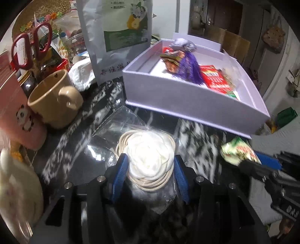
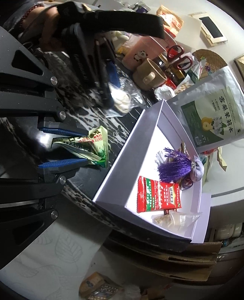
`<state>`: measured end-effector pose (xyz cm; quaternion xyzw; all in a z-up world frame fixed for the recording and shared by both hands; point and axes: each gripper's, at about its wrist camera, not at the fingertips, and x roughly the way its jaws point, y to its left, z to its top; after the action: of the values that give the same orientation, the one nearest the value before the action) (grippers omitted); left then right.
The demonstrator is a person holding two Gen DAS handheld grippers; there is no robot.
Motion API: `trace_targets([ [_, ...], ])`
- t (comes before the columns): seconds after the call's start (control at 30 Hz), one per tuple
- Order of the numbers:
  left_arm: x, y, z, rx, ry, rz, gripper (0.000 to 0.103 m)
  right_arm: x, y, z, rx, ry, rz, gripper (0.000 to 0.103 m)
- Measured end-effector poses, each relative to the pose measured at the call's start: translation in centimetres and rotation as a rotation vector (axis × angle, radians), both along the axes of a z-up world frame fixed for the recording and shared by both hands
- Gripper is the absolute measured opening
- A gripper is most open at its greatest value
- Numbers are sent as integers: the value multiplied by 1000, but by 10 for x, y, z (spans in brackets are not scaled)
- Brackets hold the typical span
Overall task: Organize soft objects
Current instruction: 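Lift the snack packet and the clear bag off the counter with both tools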
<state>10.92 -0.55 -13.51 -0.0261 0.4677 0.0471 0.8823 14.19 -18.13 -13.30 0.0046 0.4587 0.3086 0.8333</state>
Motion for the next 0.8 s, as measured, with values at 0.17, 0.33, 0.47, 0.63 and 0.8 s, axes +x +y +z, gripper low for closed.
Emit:
trace_targets([
  [0.17,-28,-12,5,-63,13,-2,49,-12,-6,3,0,-11,1,23],
  [0.33,-47,-15,9,-115,-7,13,49,-23,-11,0,4,0,2,23],
  [0.47,-46,-8,5,-112,9,84,63,-29,-14,1,4,-2,2,23],
  [0.63,-46,6,2,-146,14,157,77,-34,-15,7,9,-18,-1,23],
  [0.8,-47,7,3,-161,20,167,79,-36,-16,11,11,-31,-6,23],
])
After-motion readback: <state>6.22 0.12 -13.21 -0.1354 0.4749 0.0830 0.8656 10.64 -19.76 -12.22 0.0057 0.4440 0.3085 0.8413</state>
